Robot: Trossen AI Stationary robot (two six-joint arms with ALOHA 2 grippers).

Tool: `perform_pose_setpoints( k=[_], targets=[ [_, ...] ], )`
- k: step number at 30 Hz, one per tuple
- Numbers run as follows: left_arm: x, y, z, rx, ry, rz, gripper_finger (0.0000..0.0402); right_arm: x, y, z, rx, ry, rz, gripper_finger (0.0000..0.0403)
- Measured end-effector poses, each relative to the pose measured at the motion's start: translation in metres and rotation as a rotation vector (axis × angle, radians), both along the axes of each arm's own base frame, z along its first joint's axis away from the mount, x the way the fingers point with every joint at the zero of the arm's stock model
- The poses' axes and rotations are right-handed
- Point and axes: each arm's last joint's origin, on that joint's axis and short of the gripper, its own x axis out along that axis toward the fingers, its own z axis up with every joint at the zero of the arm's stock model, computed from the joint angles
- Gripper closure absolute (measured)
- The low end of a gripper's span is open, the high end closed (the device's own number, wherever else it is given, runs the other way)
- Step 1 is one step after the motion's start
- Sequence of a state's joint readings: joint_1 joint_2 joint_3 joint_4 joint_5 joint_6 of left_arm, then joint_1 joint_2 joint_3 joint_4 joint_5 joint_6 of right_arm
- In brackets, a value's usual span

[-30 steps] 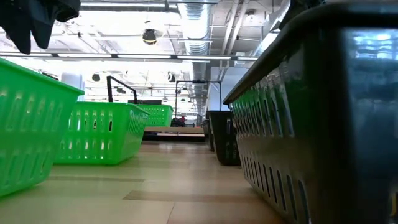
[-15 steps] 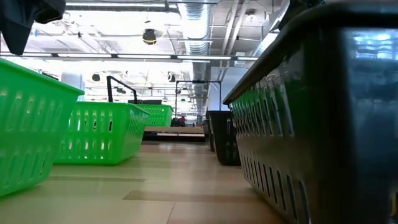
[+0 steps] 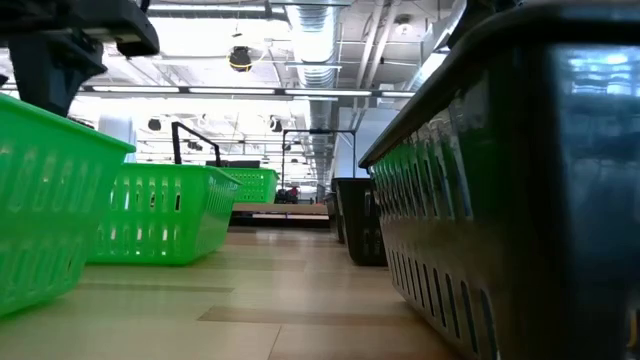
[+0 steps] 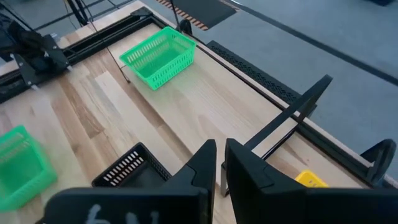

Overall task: Stack baskets on shelf by color
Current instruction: Stack the top green basket on top of the green basket on the shelf

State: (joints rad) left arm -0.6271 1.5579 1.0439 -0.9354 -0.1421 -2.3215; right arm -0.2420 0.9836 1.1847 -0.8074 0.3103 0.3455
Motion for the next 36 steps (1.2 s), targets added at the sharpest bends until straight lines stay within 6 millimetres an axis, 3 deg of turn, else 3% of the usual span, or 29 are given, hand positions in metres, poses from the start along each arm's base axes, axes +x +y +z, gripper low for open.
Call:
perform_pose_setpoints(
  k=[6, 31, 36],
  targets=[
    [0.006, -0.002, -0.012, 0.004, 0.029, 0.015, 0.0262, 0.0, 0.0, 0.0, -0.03, 0.022, 0.025, 0.0344],
    [0.001, 0.007, -0.013, 0.114, 0.069, 0.03, 0.0262, 0.0, 0.0, 0.0, -0.045, 0.032, 0.036, 0.0344],
    [-0.001, 0.008, -0.029, 0.073, 0.051, 0.027, 0.0262, 0.0, 0.0, 0.0, -0.045, 0.031, 0.036, 0.0344]
  ],
)
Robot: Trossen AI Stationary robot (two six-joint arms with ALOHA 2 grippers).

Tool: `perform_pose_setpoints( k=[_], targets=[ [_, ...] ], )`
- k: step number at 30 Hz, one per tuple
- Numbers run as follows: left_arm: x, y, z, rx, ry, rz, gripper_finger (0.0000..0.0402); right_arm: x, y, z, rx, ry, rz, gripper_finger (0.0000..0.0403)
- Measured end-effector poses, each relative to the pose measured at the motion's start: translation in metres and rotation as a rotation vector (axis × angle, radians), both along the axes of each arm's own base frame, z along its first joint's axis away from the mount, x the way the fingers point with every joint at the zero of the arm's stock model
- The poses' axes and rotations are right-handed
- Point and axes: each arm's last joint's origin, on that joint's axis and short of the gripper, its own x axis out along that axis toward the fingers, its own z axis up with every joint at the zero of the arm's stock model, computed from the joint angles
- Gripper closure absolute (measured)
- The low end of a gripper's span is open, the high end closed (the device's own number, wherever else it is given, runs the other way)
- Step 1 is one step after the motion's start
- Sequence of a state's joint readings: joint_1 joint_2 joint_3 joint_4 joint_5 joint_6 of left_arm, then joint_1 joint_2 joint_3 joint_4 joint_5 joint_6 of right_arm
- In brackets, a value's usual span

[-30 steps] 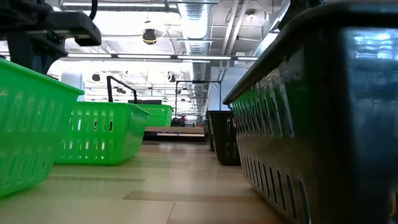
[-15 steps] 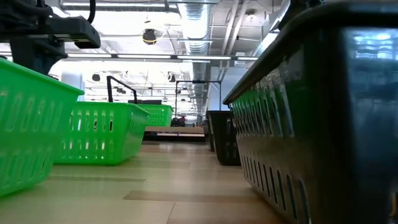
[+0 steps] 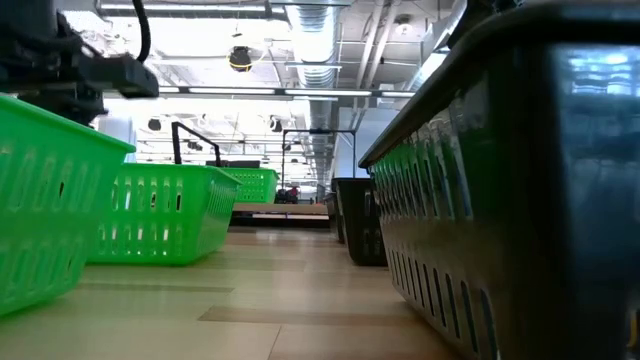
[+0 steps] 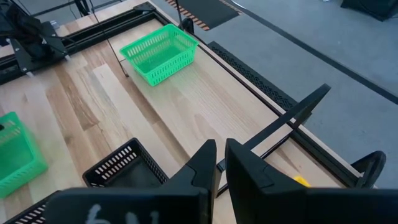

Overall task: Stack baskets on shelf by color
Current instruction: Stack the top green basket on top of the green basket on the shelf

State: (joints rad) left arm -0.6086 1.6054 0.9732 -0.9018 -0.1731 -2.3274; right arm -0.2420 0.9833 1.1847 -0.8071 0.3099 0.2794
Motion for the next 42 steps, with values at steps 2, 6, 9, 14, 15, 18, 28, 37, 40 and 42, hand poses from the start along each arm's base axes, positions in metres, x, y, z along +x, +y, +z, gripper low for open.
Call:
perform_pose_setpoints(
  k=[2, 6, 9, 14, 15, 18, 28, 37, 40, 42],
  targets=[
    [-0.001, 0.0, -0.008, -0.02, -0.018, 0.007, 0.0262, 0.0, 0.0, 0.0, 0.0, 0.0, 0.0, 0.0344],
    [-0.004, 0.006, -0.019, -0.01, -0.025, 0.031, 0.0262, 0.0, 0.0, 0.0, 0.0, 0.0, 0.0, 0.0344],
    [-0.002, 0.01, -0.02, 0.002, -0.024, 0.031, 0.0262, 0.0, 0.0, 0.0, 0.0, 0.0, 0.0, 0.0344],
    [0.001, 0.014, -0.02, 0.004, -0.03, -0.003, 0.0262, 0.0, 0.0, 0.0, -0.001, 0.001, 0.0, 0.0344],
    [0.002, 0.014, -0.02, 0.003, -0.034, -0.01, 0.0262, 0.0, 0.0, 0.0, -0.001, 0.001, 0.0, 0.0344],
    [0.003, 0.015, -0.02, 0.004, -0.036, -0.026, 0.0262, 0.0, 0.0, 0.0, -0.001, 0.001, 0.0, 0.0344],
    [0.008, 0.014, -0.019, 0.0, -0.065, -0.147, 0.0354, 0.0, 0.0, 0.0, -0.001, 0.001, 0.0, 0.0344],
    [0.029, 0.024, 0.015, 0.123, -0.105, -0.303, 0.0401, 0.0, 0.0, 0.0, 0.0, 0.001, 0.0, 0.0344],
    [0.033, 0.037, 0.055, 0.209, -0.06, -0.347, 0.0401, 0.0, 0.0, 0.0, 0.0, 0.002, 0.0, 0.0344],
    [0.033, 0.048, 0.087, 0.279, -0.02, -0.382, 0.0401, 0.0, 0.0, 0.0, 0.0, 0.001, 0.001, 0.0344]
  ],
)
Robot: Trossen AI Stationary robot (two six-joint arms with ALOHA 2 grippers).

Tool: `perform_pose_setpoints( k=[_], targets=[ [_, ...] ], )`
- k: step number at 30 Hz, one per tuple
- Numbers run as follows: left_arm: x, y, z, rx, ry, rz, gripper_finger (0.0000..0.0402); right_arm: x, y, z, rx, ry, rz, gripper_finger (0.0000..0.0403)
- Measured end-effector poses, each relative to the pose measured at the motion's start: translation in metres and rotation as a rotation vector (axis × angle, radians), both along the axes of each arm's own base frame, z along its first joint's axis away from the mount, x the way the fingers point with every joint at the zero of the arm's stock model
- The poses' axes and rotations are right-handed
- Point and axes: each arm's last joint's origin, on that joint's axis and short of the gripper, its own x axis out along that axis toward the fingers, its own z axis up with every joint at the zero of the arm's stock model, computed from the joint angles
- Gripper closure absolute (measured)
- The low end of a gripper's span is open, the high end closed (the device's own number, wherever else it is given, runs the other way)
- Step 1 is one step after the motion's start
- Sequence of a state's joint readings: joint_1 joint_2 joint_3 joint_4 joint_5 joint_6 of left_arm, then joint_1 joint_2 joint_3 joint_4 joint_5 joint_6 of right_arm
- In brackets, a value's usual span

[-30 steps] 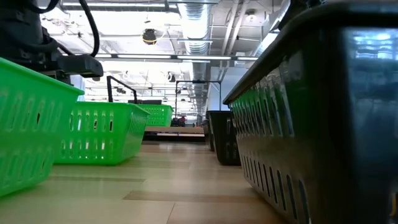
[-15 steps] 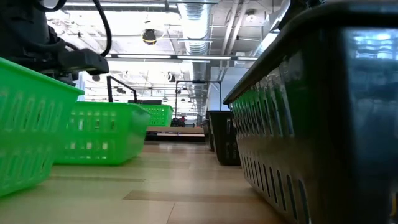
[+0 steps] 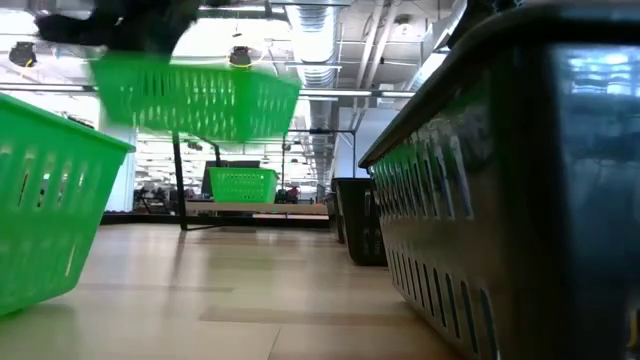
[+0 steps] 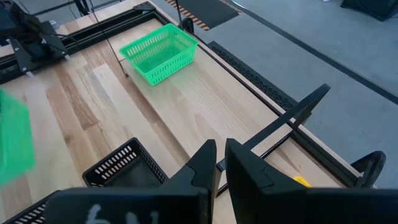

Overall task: Stack baskets on shelf by color
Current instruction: Stack the top green basket on top of the green basket on the shelf

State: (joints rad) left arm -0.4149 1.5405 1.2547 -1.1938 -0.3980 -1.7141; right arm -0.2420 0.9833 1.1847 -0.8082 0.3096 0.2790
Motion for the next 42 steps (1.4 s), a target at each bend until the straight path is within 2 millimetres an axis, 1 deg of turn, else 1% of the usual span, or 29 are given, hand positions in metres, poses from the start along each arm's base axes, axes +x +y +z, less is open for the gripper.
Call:
perform_pose_setpoints(
  k=[4, 6, 9, 11, 13, 17, 19, 21, 23, 25, 27, 29, 32, 36, 39, 42],
  targets=[
    [-0.005, 0.025, 0.078, 0.197, -0.001, -0.06, 0.0401, 0.0, 0.0, 0.0, 0.0, 0.001, 0.0, 0.0344],
    [-0.007, 0.039, 0.116, 0.292, -0.037, -0.094, 0.0401, 0.0, 0.0, 0.0, 0.0, 0.001, 0.001, 0.0344],
    [-0.01, 0.065, 0.165, 0.448, -0.102, -0.199, 0.0401, 0.0, 0.0, 0.0, 0.0, 0.001, 0.001, 0.0344],
    [-0.016, 0.086, 0.194, 0.549, -0.114, -0.201, 0.0401, 0.0, 0.0, 0.0, 0.0, 0.0, 0.001, 0.0344],
    [-0.024, 0.107, 0.217, 0.623, -0.095, -0.209, 0.0401, 0.0, 0.0, 0.0, 0.0, 0.0, 0.001, 0.0344],
    [-0.039, 0.15, 0.25, 0.699, -0.085, -0.254, 0.0401, 0.0, 0.0, 0.0, 0.017, -0.014, -0.013, 0.0344],
    [-0.047, 0.169, 0.263, 0.721, -0.101, -0.304, 0.0401, 0.0, -0.001, 0.0, 0.035, -0.027, -0.032, 0.0344],
    [-0.052, 0.187, 0.271, 0.75, -0.13, -0.367, 0.0401, 0.0, -0.002, 0.001, 0.053, -0.046, -0.054, 0.0344],
    [-0.055, 0.204, 0.275, 0.764, -0.161, -0.447, 0.0401, 0.0, -0.002, 0.001, 0.074, -0.071, -0.075, 0.0344],
    [-0.055, 0.222, 0.273, 0.754, -0.173, -0.515, 0.0401, 0.001, -0.002, 0.002, 0.083, -0.09, -0.084, 0.0344],
    [-0.053, 0.241, 0.267, 0.725, -0.156, -0.589, 0.0401, 0.002, -0.003, 0.004, 0.079, -0.111, -0.082, 0.0344],
    [-0.049, 0.26, 0.255, 0.674, -0.116, -0.678, 0.0401, 0.003, -0.003, 0.005, 0.075, -0.127, -0.082, 0.0344],
    [-0.038, 0.287, 0.229, 0.558, -0.032, -0.814, 0.0401, 0.003, -0.003, 0.006, 0.085, -0.145, -0.088, 0.0344],
    [-0.015, 0.323, 0.185, 0.39, 0.093, -0.983, 0.0401, 0.004, -0.003, 0.007, 0.097, -0.169, -0.098, 0.0344],
    [0.006, 0.343, 0.153, 0.289, 0.121, -1.106, 0.0401, 0.004, -0.003, 0.007, 0.118, -0.182, -0.112, 0.0344],
    [0.026, 0.359, 0.123, 0.224, 0.139, -1.191, 0.0401, 0.004, -0.003, 0.007, 0.129, -0.19, -0.121, 0.0344]
  ],
)
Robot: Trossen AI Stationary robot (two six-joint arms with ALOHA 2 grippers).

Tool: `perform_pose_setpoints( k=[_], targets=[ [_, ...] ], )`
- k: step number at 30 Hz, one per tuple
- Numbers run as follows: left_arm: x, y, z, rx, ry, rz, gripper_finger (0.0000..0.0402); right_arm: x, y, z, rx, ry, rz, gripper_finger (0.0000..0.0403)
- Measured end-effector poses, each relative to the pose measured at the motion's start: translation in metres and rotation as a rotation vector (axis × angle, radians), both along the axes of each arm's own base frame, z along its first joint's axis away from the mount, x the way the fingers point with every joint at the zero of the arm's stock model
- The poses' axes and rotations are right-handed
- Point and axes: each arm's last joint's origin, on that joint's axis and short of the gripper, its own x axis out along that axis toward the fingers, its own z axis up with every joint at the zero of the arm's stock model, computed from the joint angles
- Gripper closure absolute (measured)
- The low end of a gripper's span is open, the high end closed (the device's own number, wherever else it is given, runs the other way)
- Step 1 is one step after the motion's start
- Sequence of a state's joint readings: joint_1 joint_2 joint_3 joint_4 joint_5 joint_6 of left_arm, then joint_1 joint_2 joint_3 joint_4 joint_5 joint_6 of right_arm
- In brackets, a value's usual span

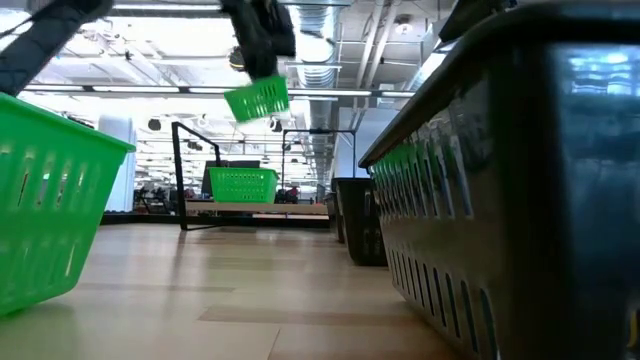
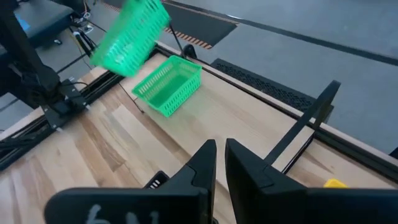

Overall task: Stack baskets on shelf by color
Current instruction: Stack the top green basket on top of the green basket on the shelf

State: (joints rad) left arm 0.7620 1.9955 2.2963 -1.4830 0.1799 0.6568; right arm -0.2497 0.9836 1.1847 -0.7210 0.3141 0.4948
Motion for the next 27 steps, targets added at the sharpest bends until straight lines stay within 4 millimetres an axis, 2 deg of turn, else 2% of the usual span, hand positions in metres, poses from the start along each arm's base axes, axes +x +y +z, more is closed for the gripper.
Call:
perform_pose_setpoints(
  k=[4, 10, 16, 27],
  targets=[
    [0.02, 0.015, -0.039, -0.072, 0.098, -0.045, 0.0401, 0.0, 0.0, 0.0, 0.003, 0.003, -0.002, 0.0344],
    [0.03, 0.03, -0.083, -0.174, 0.235, -0.022, 0.0401, 0.0, 0.0, 0.0, 0.005, 0.003, -0.004, 0.0344],
    [0.03, 0.037, -0.087, -0.166, 0.229, -0.002, 0.0401, -0.001, 0.0, -0.002, 0.01, 0.023, -0.003, 0.0344],
    [0.016, 0.051, -0.089, -0.124, 0.286, 0.061, 0.0401, 0.001, 0.0, -0.007, 0.019, 0.063, -0.003, 0.0344]
  ],
)
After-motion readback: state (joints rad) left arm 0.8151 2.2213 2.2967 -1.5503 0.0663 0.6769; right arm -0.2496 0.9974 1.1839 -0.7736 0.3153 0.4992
